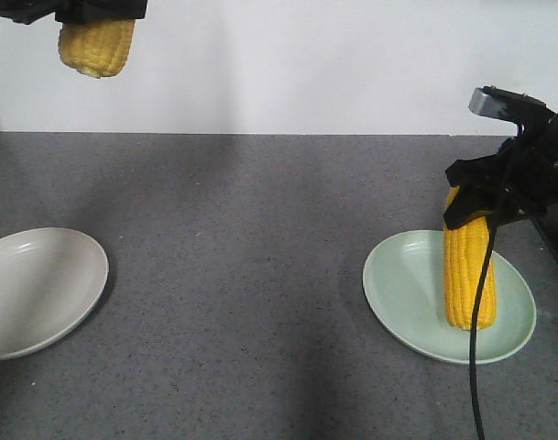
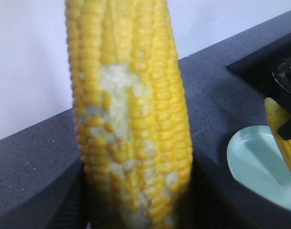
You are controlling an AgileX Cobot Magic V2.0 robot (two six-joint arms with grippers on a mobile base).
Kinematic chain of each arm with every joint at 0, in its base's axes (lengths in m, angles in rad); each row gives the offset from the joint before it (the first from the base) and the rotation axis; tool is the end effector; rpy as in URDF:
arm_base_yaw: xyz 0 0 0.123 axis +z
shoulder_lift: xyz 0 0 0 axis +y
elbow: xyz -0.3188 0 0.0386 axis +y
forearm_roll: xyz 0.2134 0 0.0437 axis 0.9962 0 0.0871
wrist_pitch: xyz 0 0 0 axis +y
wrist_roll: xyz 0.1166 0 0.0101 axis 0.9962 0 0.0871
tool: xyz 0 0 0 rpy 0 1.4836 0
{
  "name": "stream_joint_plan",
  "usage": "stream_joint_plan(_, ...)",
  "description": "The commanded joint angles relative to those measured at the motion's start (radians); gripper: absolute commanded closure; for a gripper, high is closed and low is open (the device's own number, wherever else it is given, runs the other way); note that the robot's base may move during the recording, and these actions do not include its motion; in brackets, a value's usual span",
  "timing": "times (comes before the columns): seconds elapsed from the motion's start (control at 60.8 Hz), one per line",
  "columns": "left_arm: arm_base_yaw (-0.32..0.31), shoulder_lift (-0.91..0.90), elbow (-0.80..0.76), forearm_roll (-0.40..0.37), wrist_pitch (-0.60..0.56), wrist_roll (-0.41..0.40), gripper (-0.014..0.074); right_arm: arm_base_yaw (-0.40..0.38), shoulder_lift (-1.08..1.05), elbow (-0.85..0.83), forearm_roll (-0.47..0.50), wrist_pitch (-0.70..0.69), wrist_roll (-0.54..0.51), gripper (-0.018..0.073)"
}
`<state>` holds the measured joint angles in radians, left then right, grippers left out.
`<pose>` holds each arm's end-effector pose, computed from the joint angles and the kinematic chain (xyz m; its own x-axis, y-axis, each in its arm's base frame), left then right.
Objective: Distribute corn equally
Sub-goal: 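Lower the cob onto the pale green plate and open the right gripper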
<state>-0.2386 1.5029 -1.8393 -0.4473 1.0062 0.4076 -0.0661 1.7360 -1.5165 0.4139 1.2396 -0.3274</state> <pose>0.2790 -0.1119 0.4998 -0.4074 0.2483 -0.8789 0.5962 0.8013 -0.0500 0.3348 0.0225 0.3218 -0.9511 -0.1080 -0.2895 -0.2032 0.9244 0.3227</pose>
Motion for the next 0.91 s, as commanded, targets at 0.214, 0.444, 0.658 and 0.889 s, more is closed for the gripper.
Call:
stream_joint_plan(0.214,-0.002,-0.031,-0.03,-0.033,-0.069,-0.007,0.0468,0.001,-0.006,-0.022,0.029,0.048,0.002,0.0314)
stream_joint_plan(0.444,-0.002,-0.031,-0.03,-0.033,-0.069,-0.007,0.0468,0.001,0.014,-0.022,0.03,0.048,0.0,0.0313)
stream_joint_plan(0.658,-0.002,-0.031,-0.03,-0.033,-0.07,-0.007,0.0468,0.001,0.038,-0.022,0.032,0.048,0.005,0.0313)
stream_joint_plan(0.889,-0.002,-0.031,-0.03,-0.033,-0.07,-0.007,0.0468,0.001,0.038,-0.022,0.032,0.048,0.005,0.0269)
